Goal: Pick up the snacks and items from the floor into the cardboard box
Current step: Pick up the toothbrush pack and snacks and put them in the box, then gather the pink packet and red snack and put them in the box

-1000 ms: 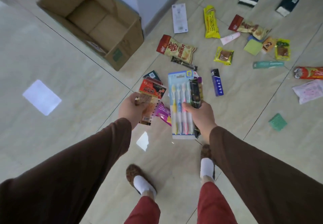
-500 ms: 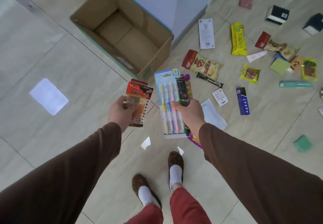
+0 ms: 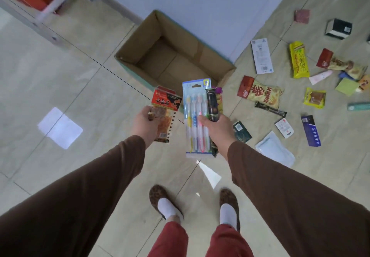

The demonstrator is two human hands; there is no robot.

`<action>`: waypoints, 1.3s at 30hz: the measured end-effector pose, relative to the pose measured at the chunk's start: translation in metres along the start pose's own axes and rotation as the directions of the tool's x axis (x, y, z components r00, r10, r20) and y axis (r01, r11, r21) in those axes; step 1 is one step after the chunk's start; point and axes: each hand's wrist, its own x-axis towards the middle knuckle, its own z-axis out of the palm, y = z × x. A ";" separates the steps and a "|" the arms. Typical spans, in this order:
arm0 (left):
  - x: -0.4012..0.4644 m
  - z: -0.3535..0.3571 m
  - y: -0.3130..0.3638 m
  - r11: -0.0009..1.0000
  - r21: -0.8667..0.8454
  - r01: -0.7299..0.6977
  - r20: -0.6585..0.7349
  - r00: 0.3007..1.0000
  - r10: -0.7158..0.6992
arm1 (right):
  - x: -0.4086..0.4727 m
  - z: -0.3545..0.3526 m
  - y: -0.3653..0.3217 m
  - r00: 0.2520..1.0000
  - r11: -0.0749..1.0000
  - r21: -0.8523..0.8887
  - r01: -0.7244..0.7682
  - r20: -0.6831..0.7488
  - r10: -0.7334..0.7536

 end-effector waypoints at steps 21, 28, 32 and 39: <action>0.250 -0.037 0.123 0.928 0.300 -0.221 0.242 0.959 0.150 | 0.188 0.088 -0.104 0.956 0.939 0.246 -0.238 -0.112 0.272; 0.273 -0.049 0.122 0.847 0.412 -0.337 0.379 0.908 0.178 | 0.174 0.102 -0.112 0.920 0.886 0.345 -0.310 -0.125 0.371; 0.262 -0.063 0.114 0.766 0.468 -0.439 0.464 0.861 0.210 | 0.131 0.108 -0.126 0.909 0.905 0.319 -0.281 -0.215 0.358; 0.219 -0.059 0.124 0.700 0.451 -0.554 0.571 0.782 0.250 | 0.072 0.095 -0.111 0.880 0.878 0.407 -0.253 -0.280 0.383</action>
